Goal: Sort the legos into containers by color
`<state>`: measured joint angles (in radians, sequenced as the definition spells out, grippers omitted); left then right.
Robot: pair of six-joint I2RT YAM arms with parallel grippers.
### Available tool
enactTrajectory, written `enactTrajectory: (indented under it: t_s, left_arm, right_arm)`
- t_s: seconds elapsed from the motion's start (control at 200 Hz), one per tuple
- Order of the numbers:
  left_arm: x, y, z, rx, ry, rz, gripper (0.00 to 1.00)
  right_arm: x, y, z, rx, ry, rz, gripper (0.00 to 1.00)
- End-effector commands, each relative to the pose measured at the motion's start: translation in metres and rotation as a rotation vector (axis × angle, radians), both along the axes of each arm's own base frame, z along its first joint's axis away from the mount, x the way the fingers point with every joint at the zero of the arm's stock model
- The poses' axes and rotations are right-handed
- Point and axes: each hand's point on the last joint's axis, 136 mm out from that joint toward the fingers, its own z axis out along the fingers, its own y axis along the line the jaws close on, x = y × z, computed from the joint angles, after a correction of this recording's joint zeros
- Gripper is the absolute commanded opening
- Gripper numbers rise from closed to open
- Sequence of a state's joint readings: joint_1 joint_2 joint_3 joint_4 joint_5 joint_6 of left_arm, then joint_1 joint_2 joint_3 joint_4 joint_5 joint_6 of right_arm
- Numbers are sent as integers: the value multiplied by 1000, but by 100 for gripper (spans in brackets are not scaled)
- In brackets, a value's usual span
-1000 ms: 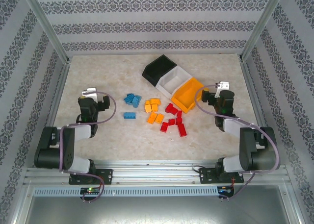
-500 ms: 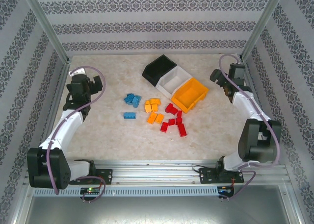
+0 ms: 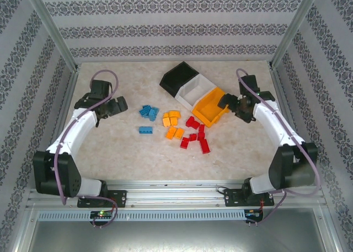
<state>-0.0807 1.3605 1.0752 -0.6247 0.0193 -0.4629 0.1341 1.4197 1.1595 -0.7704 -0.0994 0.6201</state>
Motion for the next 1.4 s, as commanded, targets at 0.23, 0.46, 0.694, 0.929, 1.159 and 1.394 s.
enactTrajectory:
  t_s: [0.23, 0.46, 0.694, 0.929, 1.159, 1.394]
  left_arm:
    - [-41, -68, 10, -131, 41, -204, 100]
    - [-55, -76, 4, -250, 49, -137, 100]
    - [-75, -93, -15, -295, 83, -112, 100]
    - [-73, -93, -26, -268, 85, -111, 100]
    - [-58, -97, -28, -236, 102, -143, 100]
    - [-53, -100, -34, -254, 109, -133, 100]
  right_arm:
    - [-106, 55, -28, -111, 203, 301, 83]
    - [-123, 78, -53, -110, 219, 453, 75]
    - [-119, 99, -86, -122, 261, 550, 66]
    - [-111, 105, -105, -176, 301, 596, 62]
    - [-103, 107, -120, -193, 312, 579, 57]
    - [-101, 110, -133, -198, 346, 576, 48]
